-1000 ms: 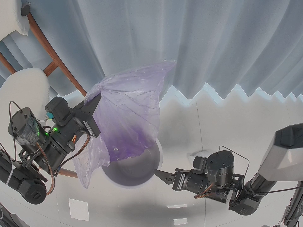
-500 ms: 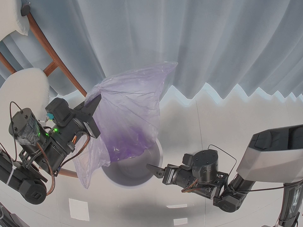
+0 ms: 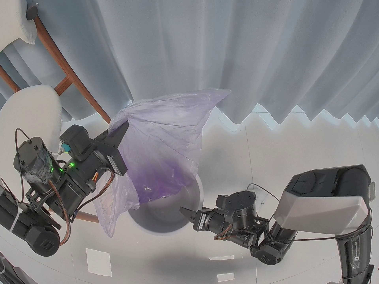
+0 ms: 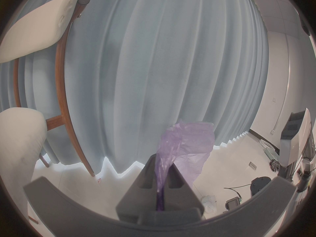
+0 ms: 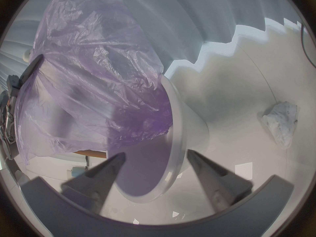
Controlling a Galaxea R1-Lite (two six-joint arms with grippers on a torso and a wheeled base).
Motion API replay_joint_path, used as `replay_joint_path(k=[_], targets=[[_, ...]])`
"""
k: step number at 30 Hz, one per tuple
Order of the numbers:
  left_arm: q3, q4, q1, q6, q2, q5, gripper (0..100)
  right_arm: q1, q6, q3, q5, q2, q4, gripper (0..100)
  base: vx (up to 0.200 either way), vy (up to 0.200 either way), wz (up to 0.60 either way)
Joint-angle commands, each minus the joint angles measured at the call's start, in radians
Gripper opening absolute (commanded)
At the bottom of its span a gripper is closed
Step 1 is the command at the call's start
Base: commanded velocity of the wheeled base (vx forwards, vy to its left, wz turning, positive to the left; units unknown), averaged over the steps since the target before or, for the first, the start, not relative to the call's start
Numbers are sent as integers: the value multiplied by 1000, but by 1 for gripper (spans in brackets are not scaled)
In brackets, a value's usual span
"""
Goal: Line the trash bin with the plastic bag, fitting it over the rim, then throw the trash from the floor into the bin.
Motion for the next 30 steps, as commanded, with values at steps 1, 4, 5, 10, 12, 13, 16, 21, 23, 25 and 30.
replay_joint_path(k=[1, 4, 5, 10, 12, 13, 16, 21, 23, 25, 30], targets=[[4, 1, -15, -4, 0, -1, 0, -2, -1, 9, -1, -14, 1, 0, 0, 0, 0], [13, -1, -43, -7, 3, 3, 0, -17, -3, 59, -1, -55, -3, 0, 0, 0, 0], [23, -1, -58, -10, 5, 5, 0, -25, -5, 88, -1, -85, -6, 0, 0, 0, 0], [47, -1, -129, -18, 9, 6, 0, -52, -6, 207, 11, -189, -4, 0, 0, 0, 0], [50, -1, -170, -33, 20, 8, 0, -69, -11, 240, 12, -210, -6, 0, 0, 0, 0], [50, -1, -186, -43, 25, 11, 0, -83, -14, 255, 12, -218, -6, 0, 0, 0, 0], [55, -1, -232, -63, 26, 22, 0, -115, -23, 304, 15, -235, -7, 0, 0, 0, 0], [82, -1, -348, -99, 32, 28, 0, -172, -14, 394, 45, -241, -30, 0, 0, 0, 0], [99, -2, -393, -116, 41, 29, 0, -198, -12, 430, 51, -224, -82, 0, 0, 0, 0], [107, -2, -413, -124, 45, 29, 0, -207, -9, 454, 52, -192, -156, 0, 0, 0, 0], [118, -4, -437, -127, 95, 31, 0, -207, -8, 490, 46, -94, -315, 0, 0, 0, 0]])
